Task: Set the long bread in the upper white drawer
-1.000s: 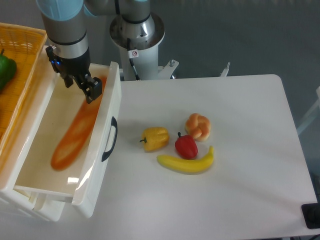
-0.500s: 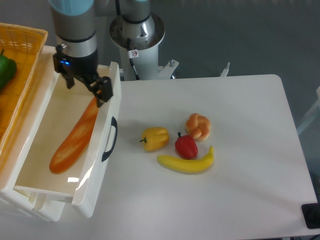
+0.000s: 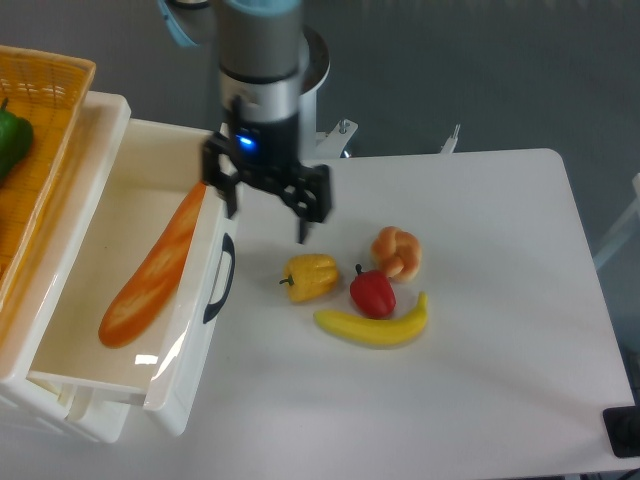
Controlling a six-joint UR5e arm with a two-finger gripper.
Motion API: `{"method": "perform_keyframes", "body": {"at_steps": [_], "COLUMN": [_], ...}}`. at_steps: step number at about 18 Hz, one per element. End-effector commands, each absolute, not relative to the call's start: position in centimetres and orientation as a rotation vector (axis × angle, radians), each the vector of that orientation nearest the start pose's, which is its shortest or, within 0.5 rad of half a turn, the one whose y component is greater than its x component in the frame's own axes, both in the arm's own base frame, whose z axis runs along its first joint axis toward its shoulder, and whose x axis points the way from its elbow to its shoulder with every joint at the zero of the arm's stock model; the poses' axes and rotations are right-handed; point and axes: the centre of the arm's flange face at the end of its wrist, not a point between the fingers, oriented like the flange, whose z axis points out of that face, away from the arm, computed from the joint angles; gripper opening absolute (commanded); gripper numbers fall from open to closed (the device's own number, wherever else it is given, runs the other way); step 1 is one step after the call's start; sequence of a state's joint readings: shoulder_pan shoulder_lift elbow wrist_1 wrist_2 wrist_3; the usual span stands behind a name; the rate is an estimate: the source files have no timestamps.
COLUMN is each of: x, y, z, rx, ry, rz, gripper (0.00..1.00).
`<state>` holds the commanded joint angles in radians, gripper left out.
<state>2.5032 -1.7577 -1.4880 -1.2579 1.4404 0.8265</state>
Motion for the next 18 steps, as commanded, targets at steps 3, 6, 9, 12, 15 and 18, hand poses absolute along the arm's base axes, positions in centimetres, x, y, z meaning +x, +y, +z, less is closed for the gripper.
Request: {"method": "perform_keyframes", "body": {"at_steps": [3,6,9,12,15,18], "x": [-42.4,-45.5,-48.8,-50.6,-52.4,-54.5], "y": [45.0,43.7,41.4,39.8,38.9,38.3], "z": [43.3,40.1,38.0,35.7,32.7,29.8], "rx": [-2.946,-2.981,-3.011,-3.058,-3.134,-3.14], "ry": [-0.037,-0.02,0.089,0.197,0.192,0.162], "rz": [0.088,0.046,0.032,0.011,-0.014,-0.019], "gripper": [1.0,1.0,1.0,1.0,1.0,1.0]}}
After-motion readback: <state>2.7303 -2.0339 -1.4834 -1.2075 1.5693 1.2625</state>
